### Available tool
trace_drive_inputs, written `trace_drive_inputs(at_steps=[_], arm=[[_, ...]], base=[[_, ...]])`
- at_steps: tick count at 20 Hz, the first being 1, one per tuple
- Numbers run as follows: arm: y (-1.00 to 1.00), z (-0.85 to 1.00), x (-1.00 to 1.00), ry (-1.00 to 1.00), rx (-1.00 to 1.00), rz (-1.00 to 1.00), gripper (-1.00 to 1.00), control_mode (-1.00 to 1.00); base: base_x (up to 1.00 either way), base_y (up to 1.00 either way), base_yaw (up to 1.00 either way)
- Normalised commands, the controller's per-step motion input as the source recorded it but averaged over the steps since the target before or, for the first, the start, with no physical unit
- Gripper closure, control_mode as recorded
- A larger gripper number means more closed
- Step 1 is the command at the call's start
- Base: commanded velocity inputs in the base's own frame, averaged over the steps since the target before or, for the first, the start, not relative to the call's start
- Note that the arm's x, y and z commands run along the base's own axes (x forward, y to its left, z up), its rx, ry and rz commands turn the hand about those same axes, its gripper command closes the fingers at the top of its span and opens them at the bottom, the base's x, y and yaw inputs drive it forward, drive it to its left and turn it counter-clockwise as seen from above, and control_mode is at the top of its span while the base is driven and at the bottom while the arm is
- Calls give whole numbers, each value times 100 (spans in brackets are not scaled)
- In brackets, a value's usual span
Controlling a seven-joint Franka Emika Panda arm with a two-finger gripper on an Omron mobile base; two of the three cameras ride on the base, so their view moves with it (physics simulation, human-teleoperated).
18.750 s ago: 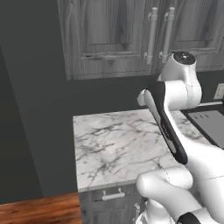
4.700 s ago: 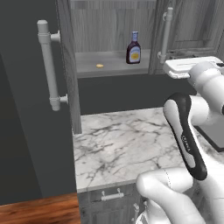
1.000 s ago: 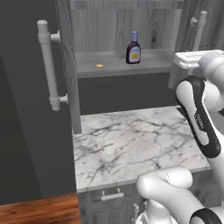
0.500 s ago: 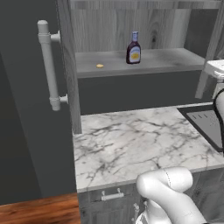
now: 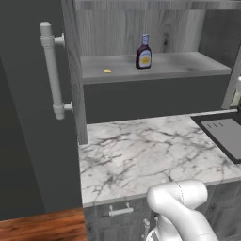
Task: The dining table condiment station is running low on condiment bottle. Refill the condiment station by opening the cabinet and taking the condiment bottle from the cabinet and placing it on the dining table.
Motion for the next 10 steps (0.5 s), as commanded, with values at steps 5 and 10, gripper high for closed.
trace_drive_inputs(at_steps=[5, 10], arm=[[15, 36, -38, -1, -10, -14, -100, -100], [-18, 19, -30, 0, -4, -5, -100, -100]], base=[[0, 0, 0], [0, 0, 0]])
